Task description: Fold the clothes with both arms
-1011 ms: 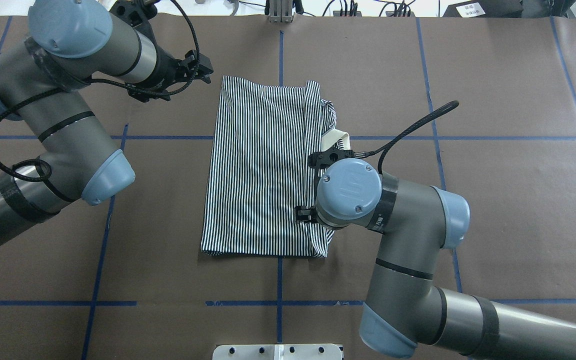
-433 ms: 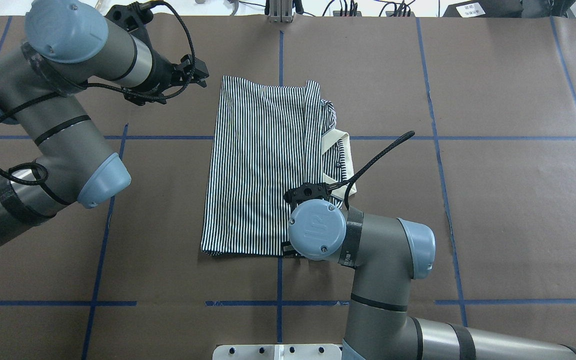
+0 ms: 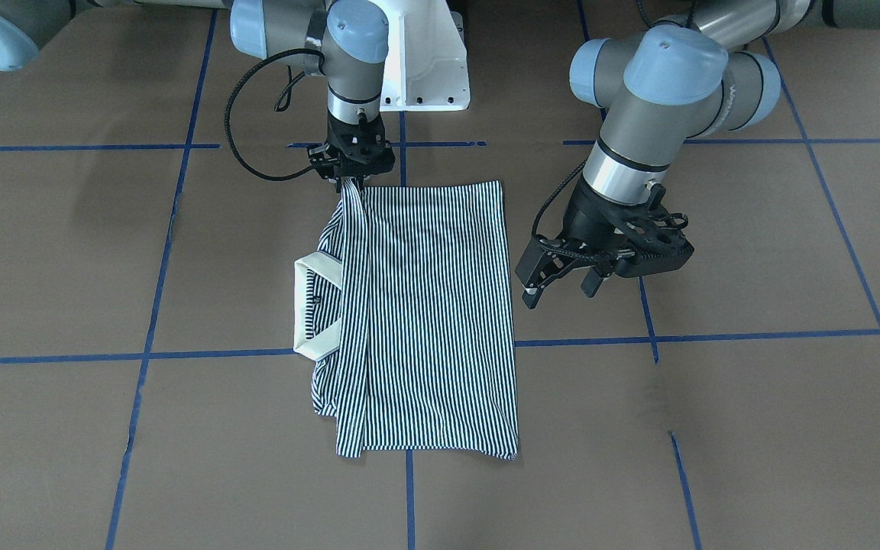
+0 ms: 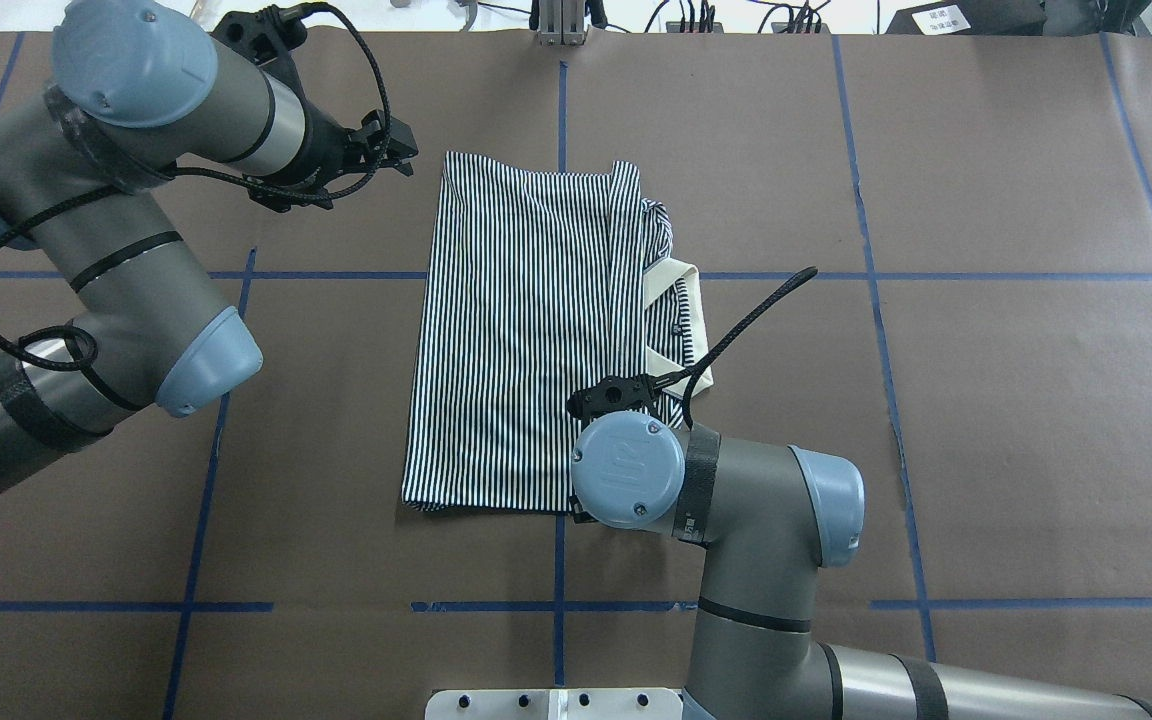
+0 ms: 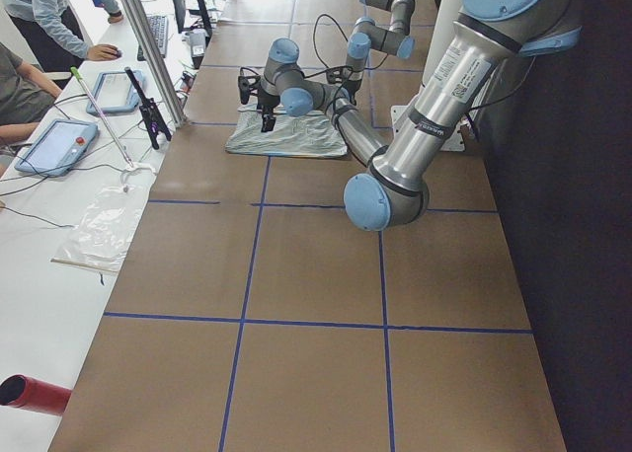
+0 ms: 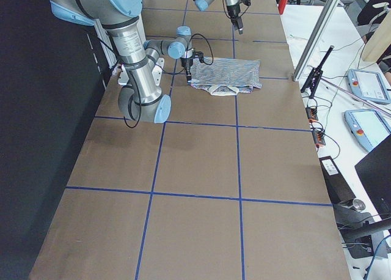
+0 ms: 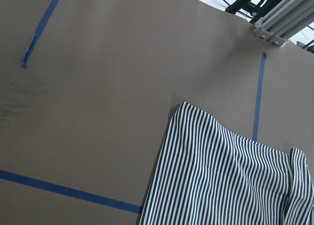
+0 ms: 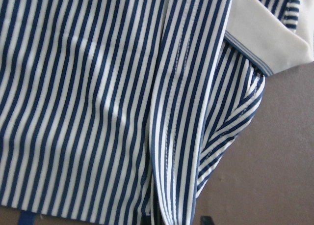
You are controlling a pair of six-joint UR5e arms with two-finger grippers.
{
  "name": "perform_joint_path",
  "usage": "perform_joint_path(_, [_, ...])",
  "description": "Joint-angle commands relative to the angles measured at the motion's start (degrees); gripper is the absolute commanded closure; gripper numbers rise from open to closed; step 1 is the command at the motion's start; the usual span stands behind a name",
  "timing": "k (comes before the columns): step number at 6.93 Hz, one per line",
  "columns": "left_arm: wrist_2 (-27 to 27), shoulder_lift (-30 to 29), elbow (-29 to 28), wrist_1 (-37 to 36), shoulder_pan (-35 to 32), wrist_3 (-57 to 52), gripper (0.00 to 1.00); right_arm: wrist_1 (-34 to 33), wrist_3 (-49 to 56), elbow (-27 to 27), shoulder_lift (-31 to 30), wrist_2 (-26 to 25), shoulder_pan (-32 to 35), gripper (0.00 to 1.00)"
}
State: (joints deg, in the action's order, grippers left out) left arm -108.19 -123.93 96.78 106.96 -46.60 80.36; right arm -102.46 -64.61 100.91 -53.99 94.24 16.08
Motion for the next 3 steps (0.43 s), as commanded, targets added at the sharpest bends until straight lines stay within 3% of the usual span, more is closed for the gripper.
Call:
perform_joint_path(1, [0.00, 0.00, -0.10, 0.00, 0.01, -0.03, 0.00, -1.60, 0.27, 0.52, -0.06, -0.03, 0.01, 0.63])
perform_joint_path(3, [0.09, 0.00, -0.28, 0.00, 0.01, -2.13, 0.00, -1.69, 1.15, 3.05, -0.67, -0.03, 0.18, 0.63])
